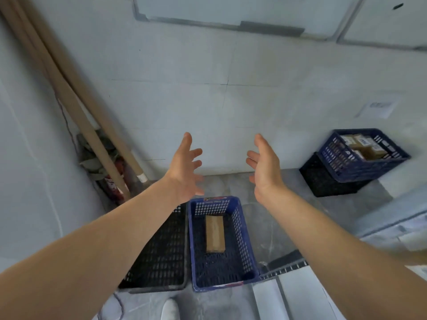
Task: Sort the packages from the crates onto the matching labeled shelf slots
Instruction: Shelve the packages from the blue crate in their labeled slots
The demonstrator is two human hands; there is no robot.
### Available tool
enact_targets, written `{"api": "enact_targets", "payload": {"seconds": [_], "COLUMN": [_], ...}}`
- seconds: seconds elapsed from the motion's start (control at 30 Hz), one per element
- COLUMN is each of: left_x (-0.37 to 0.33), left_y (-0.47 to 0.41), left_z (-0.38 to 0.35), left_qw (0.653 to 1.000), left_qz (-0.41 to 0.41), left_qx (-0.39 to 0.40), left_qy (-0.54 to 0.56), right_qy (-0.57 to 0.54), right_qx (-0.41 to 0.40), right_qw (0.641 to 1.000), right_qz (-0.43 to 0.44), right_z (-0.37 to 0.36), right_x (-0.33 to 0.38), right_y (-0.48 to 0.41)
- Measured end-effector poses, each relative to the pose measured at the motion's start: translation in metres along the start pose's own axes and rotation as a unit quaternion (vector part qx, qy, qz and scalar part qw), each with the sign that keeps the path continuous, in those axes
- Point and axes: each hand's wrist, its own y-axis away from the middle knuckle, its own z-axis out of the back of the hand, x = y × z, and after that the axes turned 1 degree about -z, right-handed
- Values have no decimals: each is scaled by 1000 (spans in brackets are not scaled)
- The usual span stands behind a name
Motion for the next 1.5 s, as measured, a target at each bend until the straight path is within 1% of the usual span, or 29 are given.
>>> {"api": "enact_targets", "payload": {"seconds": [0.13, 0.33, 0.57, 0.7, 0.97, 1.23, 1.37, 1.5], "left_x": [8, 45, 141, 204, 317, 425, 473, 499], "left_y": [-54, -127, -216, -267, -362, -441, -469, -492], "left_z": [11, 31, 56, 69, 99, 136, 144, 141], "left_qw": [999, 994, 980, 974, 964, 951, 943, 946], "left_qz": [42, 94, 174, 203, 243, 285, 305, 289], "left_qx": [-6, -29, -86, -99, -111, -117, -121, -126], "left_qy": [-20, -43, -28, -21, -14, -36, -62, -73], "right_qy": [4, -9, 3, 38, 91, 162, 195, 190], "right_qx": [-13, 5, 7, 15, 15, 28, 31, 36], "right_qw": [999, 994, 983, 978, 962, 945, 931, 930], "right_qz": [-38, -105, -185, -204, -257, -282, -306, -313], "right_z": [-14, -28, -36, -25, -10, 9, 20, 19], "right_x": [-34, -111, -225, -308, -458, -603, -663, -706], "right_y": [-42, -99, -176, -219, -273, -318, -340, -364]}}
